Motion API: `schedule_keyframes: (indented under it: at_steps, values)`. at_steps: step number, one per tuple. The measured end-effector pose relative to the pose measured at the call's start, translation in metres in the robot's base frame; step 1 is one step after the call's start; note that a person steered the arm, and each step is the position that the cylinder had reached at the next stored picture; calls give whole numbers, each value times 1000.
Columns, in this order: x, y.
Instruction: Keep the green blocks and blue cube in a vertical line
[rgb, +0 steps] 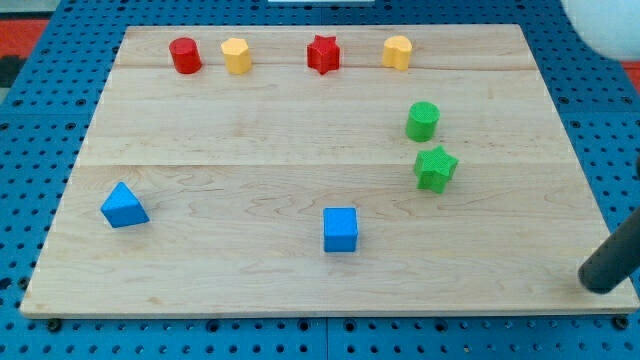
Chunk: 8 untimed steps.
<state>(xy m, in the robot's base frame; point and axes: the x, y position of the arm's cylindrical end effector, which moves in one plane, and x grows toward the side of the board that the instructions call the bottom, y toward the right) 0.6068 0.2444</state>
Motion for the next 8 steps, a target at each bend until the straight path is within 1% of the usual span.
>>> schedule_keyframes:
  at_steps: [1,2,3,4,5,6,7,8]
  values:
    - [12,-55]
    - [11,-142]
    - [11,-248]
    - [-1,-308]
    - [-24,-341]
    - [-59,-325]
    - [-63,-290]
    - [-80,-224]
